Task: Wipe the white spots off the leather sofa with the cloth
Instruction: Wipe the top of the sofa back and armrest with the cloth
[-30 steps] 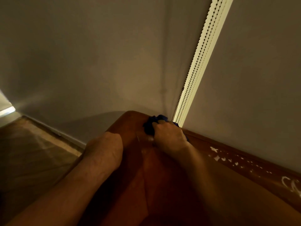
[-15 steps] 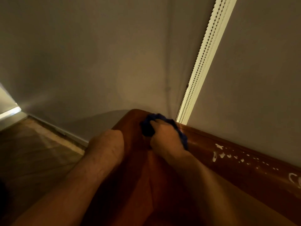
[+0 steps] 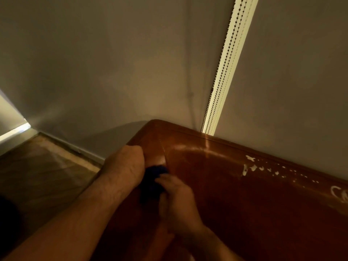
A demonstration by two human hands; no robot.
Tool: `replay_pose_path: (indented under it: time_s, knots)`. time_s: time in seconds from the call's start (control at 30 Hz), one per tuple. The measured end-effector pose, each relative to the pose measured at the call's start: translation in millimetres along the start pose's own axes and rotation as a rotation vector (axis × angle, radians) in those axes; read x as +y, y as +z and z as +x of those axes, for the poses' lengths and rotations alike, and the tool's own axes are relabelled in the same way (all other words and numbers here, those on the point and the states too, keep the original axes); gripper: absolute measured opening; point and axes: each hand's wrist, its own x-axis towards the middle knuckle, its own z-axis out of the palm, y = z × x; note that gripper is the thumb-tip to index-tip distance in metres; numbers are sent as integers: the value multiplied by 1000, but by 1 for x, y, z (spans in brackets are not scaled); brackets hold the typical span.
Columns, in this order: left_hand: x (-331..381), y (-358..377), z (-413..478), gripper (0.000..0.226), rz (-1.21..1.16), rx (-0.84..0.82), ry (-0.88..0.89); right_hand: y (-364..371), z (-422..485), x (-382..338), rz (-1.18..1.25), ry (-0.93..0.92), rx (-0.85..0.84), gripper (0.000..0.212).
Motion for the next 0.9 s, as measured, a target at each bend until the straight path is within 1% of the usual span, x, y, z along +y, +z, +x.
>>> replay_pose_path:
  time_s: [0.07,0.1,0.13,0.23,0.33,0.4,0.47,0.53,0.57,0.6,0.7,0.8,0.9]
  knots:
    - [1,1,-2,31,-21,5,5,-9,8,15,-101,146,159,48]
    - [1,3,-3,30,-22,22,18,-10,14,20,-113,215,206,49]
    - [2,4,-3,29,-20,42,30,-9,21,21,-119,259,203,52]
    - [6,9,-6,32,-2,6,18,12,23,8,-67,240,93,58]
    - [7,11,-4,28,34,19,27,38,2,-14,86,221,57,56]
    - [10,12,-4,26,57,17,13,39,-9,-21,131,214,-21,50]
    - [14,13,-5,27,65,-6,-16,28,-12,-14,147,190,-115,39]
    - [19,11,-3,28,38,8,-4,6,-6,-6,134,165,-133,30]
    - [23,9,-2,30,18,26,17,-6,-1,-2,130,149,-104,31]
    - [26,8,0,32,-6,40,43,-19,4,2,108,137,-58,36]
    - [40,2,3,38,-96,110,119,-60,18,5,-35,115,122,48]
    - [61,-3,3,44,-175,211,229,-105,23,6,-156,68,245,48]
    - [92,-6,0,40,-222,216,374,-146,29,9,-335,-22,292,45]
